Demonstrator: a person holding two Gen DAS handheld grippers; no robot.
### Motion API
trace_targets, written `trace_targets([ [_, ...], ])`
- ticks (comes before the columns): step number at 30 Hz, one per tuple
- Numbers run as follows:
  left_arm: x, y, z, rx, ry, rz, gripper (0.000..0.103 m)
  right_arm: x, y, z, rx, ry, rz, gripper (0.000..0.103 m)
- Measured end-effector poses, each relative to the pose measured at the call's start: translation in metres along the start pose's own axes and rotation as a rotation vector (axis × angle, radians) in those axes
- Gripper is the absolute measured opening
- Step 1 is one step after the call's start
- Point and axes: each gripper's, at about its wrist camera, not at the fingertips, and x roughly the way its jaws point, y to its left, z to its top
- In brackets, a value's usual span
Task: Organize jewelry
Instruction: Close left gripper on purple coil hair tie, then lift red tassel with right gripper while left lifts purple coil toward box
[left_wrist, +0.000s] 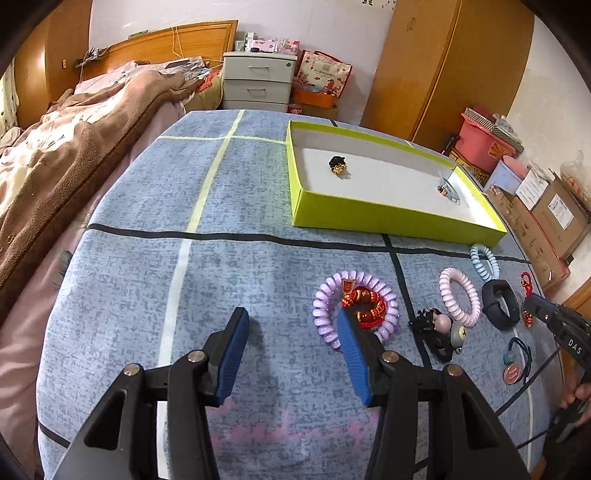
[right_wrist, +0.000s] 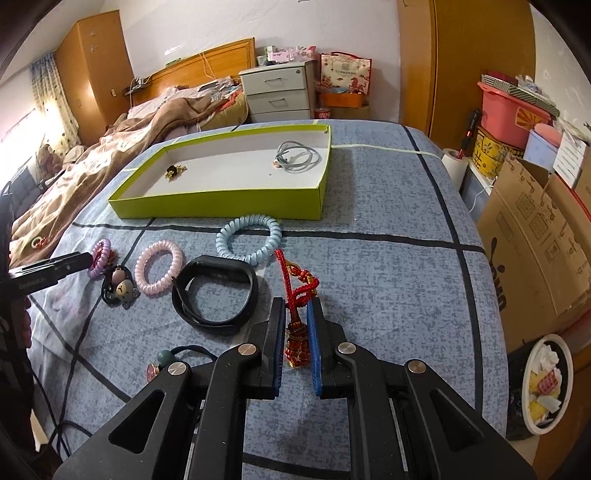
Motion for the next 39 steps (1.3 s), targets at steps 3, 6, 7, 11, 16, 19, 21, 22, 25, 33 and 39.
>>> trace_targets([
  [3, 0.002, -0.003, 0.001, 0.022, 0.005, 0.019, 0.049, 0.001, 0.000, 0.001, 0.001, -0.001, 0.007, 0.012],
  [6, 0.005, -0.010, 0.002, 0.074, 0.007, 0.058, 0.049, 0.001, 0.000, 0.000, 0.002, -0.003, 0.009, 0.012],
  [7, 0.006, -0.012, 0.001, 0.093, 0.007, 0.069, 0.048, 0.001, -0.001, 0.000, 0.003, -0.004, 0.010, 0.012],
  [11, 0.006, -0.018, 0.002, 0.137, 0.007, 0.076, 0.036, 0.001, -0.002, 0.000, 0.014, -0.006, 0.011, 0.012],
  [16, 0.005, -0.023, 0.003, 0.153, 0.008, 0.060, 0.015, 0.000, -0.003, -0.001, 0.014, -0.007, 0.011, 0.012],
  [19, 0.005, -0.023, 0.003, 0.151, 0.005, 0.043, 0.011, 0.000, -0.003, -0.001, 0.020, -0.007, 0.010, 0.012],
  [21, 0.004, -0.021, 0.003, 0.138, 0.004, 0.031, 0.011, -0.001, -0.004, -0.001, 0.023, -0.008, 0.010, 0.012],
  [22, 0.004, -0.019, 0.004, 0.126, 0.002, 0.023, 0.010, -0.001, -0.004, -0.001, 0.025, -0.010, 0.009, 0.012],
  [25, 0.002, -0.017, 0.004, 0.098, -0.006, 0.009, 0.010, -0.002, -0.005, -0.001, 0.026, -0.011, 0.008, 0.012],
  [33, -0.010, -0.014, 0.005, 0.065, -0.040, -0.044, 0.010, -0.004, -0.007, -0.001, 0.033, -0.019, 0.006, 0.012],
  [39, -0.016, -0.017, 0.008, 0.055, -0.057, -0.056, 0.010, -0.009, -0.007, 0.001, 0.034, -0.031, 0.006, 0.012],
])
